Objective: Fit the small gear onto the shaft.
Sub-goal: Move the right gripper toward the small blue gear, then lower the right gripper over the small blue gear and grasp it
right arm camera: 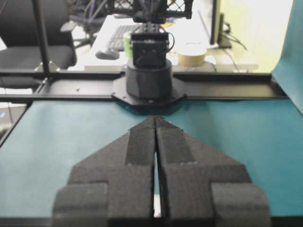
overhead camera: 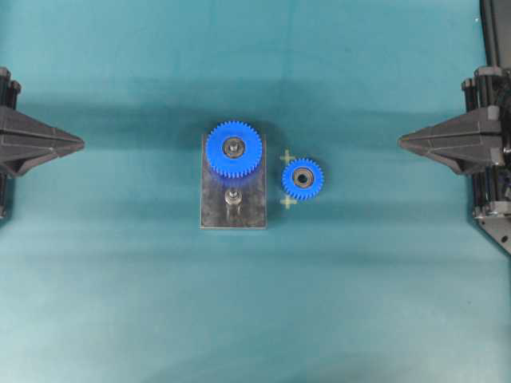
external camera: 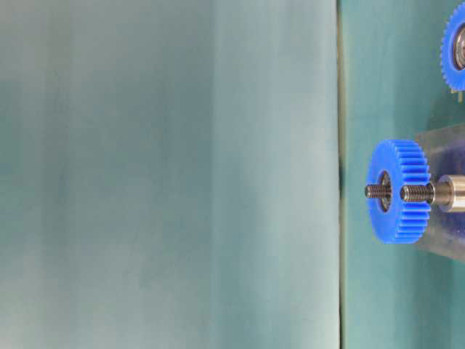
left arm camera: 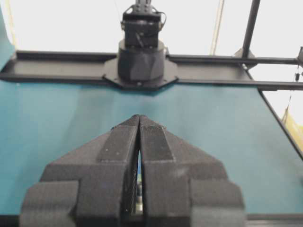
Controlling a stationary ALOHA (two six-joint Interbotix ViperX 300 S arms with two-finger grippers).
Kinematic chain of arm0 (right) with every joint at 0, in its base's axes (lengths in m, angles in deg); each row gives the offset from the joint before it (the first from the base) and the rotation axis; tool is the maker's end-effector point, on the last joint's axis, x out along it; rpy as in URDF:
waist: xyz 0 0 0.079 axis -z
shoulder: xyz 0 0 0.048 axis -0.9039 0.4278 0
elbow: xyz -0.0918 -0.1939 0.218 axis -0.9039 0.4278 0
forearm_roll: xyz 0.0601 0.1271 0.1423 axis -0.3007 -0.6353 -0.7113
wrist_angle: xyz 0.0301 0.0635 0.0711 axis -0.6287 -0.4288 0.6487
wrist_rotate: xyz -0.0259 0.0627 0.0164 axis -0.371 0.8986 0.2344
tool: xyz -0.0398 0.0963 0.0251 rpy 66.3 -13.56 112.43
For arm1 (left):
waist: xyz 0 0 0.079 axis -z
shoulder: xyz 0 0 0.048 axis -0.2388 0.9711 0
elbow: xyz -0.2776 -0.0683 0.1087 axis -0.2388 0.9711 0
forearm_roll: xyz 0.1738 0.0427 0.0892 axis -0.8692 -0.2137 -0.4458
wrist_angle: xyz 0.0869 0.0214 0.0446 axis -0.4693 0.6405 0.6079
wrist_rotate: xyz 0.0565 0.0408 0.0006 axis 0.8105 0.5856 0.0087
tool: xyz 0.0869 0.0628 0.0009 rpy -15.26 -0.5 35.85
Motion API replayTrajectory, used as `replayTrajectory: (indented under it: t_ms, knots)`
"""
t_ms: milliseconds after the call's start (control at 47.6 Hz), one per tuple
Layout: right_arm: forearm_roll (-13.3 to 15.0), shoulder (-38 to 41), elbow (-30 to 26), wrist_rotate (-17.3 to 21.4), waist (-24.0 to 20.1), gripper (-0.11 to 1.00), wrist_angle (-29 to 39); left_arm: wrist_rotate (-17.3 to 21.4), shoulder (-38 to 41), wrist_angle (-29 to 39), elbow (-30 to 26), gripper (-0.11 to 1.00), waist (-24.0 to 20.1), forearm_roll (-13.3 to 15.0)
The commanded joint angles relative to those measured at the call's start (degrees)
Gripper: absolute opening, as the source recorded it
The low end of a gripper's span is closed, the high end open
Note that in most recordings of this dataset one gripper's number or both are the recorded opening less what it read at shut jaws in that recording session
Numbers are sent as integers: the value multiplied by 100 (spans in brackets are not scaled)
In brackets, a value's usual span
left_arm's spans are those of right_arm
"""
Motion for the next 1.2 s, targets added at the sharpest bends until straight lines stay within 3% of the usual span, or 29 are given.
replayTrajectory:
  t_ms: [0,63,147,273,463,652,1093,1177]
  knots:
    - [-70,53,-18,35,105,1,-18,-185,141,141,-88,0,88,-44]
    - [-554,44,-44,149,211,1,369,-290,246,299,-132,0,97,-44]
    - [-1081,97,-237,325,448,1,1397,-325,369,352,-255,0,88,-53]
    - [-1134,325,-668,448,773,1,3067,-308,589,554,-466,0,35,-53]
    - [-1063,1178,-1301,729,1169,1,4482,-308,976,1459,-844,0,35,-53]
    - [-861,2162,-1644,729,1230,1,4790,-308,1380,1837,-1011,0,35,-79]
    - [-896,3850,-2338,809,1292,1,4834,-299,2197,1837,-1230,0,35,-70]
    - [-949,4140,-2461,826,1292,9,4939,-299,2303,1828,-1266,0,35,-70]
